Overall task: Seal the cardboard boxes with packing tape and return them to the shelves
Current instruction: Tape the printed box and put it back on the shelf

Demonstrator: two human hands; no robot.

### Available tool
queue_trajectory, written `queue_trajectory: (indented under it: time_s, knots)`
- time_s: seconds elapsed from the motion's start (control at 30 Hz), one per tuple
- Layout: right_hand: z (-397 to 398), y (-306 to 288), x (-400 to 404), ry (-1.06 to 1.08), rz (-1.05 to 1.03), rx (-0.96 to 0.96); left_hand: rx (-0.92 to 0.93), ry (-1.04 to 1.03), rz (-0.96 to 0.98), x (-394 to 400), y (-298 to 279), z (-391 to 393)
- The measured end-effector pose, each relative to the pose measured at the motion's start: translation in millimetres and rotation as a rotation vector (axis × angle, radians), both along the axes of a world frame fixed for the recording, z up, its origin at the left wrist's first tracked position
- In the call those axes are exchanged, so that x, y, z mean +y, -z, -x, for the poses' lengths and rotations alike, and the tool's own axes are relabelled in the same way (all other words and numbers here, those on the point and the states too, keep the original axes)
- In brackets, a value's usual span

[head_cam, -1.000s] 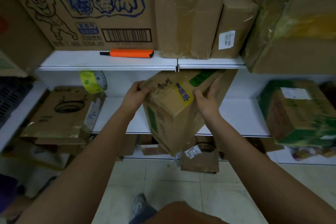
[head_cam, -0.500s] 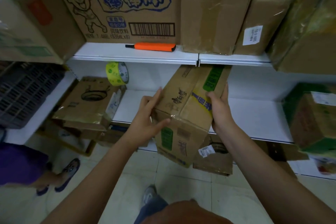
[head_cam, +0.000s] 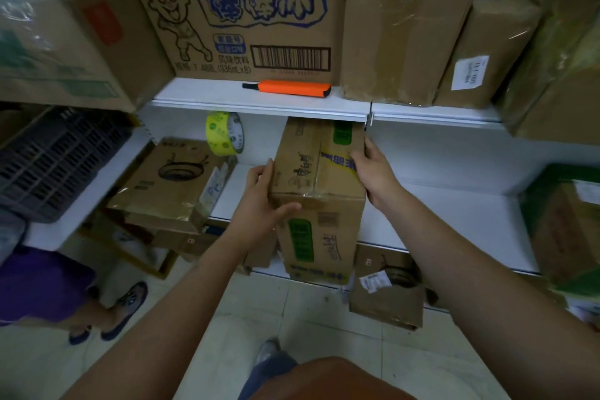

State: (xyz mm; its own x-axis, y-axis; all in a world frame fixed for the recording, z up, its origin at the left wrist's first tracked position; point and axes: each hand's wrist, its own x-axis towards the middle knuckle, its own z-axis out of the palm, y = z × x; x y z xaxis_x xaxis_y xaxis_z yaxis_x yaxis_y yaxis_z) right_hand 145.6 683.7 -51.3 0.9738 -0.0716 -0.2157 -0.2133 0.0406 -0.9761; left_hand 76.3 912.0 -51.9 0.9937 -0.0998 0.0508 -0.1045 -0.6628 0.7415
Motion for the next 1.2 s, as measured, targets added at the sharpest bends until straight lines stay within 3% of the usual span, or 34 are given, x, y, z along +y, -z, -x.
queue_trajectory:
  time_s: [0.07, 0.13, 0.23, 0.3, 0.37, 0.47, 0.57, 0.7, 0.83, 1.0, 1.1, 1.2]
  knots:
    - [-11, 0, 0, 0.004, 0.145, -0.006, -0.016, 0.0, 0.041, 4, 3, -7]
    - [-9, -10, 5, 0.001, 0.486, -0.067, 0.065, 0.076, 0.141, 19, 8, -10]
    - [21, -32, 24, 0.184, 0.947, -0.273, 0.157, 0.101, 0.22, 46, 8, -5]
    - [42, -47, 43, 0.265, 0.934, -0.437, 0.065, -0.13, 0.246, 64, 6, -7]
    - [42, -51, 65, 0.198, 0.875, -0.602, -0.077, -0.444, 0.252, 89, 1, -20]
    - [16, -52, 101, 0.046, 0.879, -0.767, -0.051, -0.58, 0.369, 112, -16, -58]
    - [-19, -54, 138, -0.128, 0.936, -0.823, 0.086, -0.517, 0.55, 111, -42, -98]
    - [-54, -51, 169, -0.24, 1.18, -0.782, 0.312, -0.356, 0.827, 112, -60, -135]
    - [-63, -44, 178, -0.158, 1.257, -0.754, 0.486, -0.132, 0.81, 132, -57, -147]
    - [-62, -40, 184, -0.104, 1.306, -0.691, 0.914, 0.063, 0.827, 182, -98, -153]
    - [-58, -45, 195, -0.06, 1.219, -0.66, 0.922, 0.183, 0.755, 203, -115, -134]
    - [-40, -68, 212, 0.044, 0.844, -0.544, 0.678, 0.204, 0.676, 201, -117, -113]
